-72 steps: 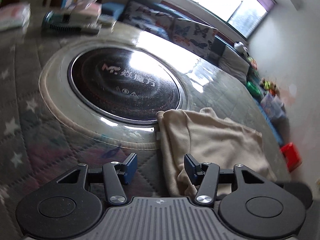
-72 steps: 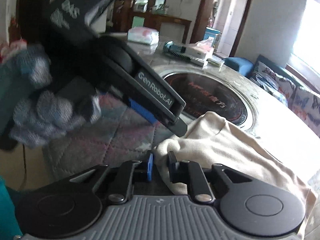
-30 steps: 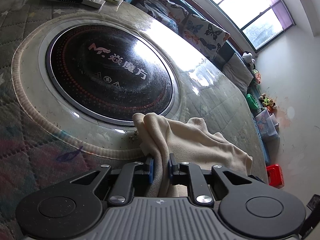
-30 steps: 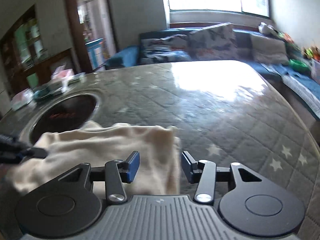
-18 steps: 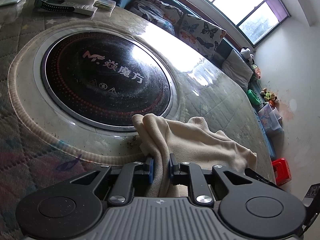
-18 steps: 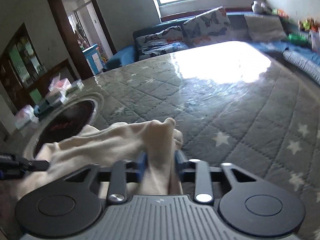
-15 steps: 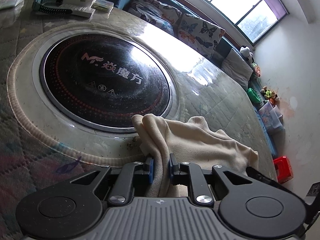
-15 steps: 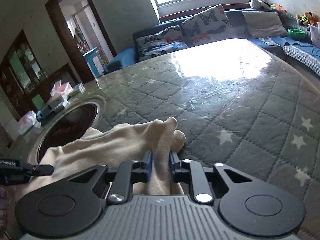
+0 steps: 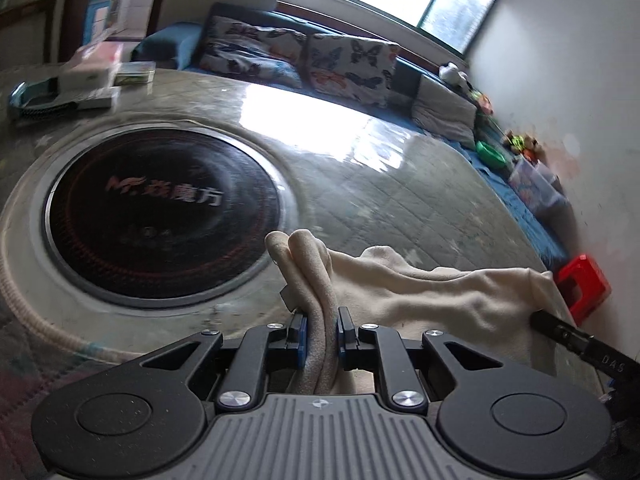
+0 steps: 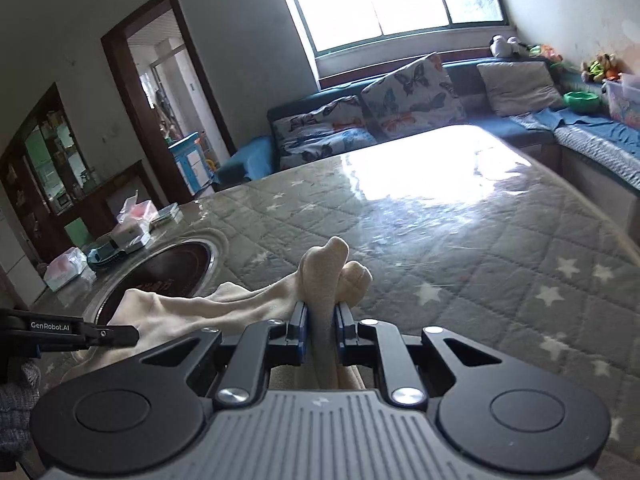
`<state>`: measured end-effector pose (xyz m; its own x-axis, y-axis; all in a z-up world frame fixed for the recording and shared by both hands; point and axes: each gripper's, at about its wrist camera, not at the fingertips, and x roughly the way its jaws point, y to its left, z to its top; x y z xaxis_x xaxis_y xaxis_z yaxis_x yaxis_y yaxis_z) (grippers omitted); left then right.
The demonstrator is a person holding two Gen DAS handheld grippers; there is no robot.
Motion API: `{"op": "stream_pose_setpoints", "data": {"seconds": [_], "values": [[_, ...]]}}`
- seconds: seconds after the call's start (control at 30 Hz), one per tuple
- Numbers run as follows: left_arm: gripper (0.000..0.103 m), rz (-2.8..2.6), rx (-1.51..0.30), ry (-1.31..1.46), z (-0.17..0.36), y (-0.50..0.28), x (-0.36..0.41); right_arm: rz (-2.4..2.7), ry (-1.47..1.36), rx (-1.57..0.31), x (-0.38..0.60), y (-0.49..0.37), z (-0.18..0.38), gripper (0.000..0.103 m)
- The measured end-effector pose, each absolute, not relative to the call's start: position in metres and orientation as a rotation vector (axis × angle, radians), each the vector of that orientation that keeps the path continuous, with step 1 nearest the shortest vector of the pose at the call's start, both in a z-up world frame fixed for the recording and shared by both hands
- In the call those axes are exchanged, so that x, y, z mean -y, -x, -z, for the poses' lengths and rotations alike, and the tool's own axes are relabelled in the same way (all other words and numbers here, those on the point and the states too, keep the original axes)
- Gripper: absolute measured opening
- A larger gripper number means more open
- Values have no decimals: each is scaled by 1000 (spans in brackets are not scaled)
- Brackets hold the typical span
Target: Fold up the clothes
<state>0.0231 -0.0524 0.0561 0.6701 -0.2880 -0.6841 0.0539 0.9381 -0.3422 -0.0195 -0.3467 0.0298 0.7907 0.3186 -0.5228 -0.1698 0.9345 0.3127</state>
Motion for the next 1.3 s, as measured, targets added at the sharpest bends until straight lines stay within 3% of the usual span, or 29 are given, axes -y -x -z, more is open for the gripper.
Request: {"op": "stream_pose_setpoints", "data": {"seconds": [0.83, 1.3], "values": [[15, 383, -819, 150, -78, -84, 190, -37, -194, -491, 434, 25, -70, 12], [15, 409, -816, 74, -75, -101, 232, 20, -193, -488, 458, 12, -65, 12]]}}
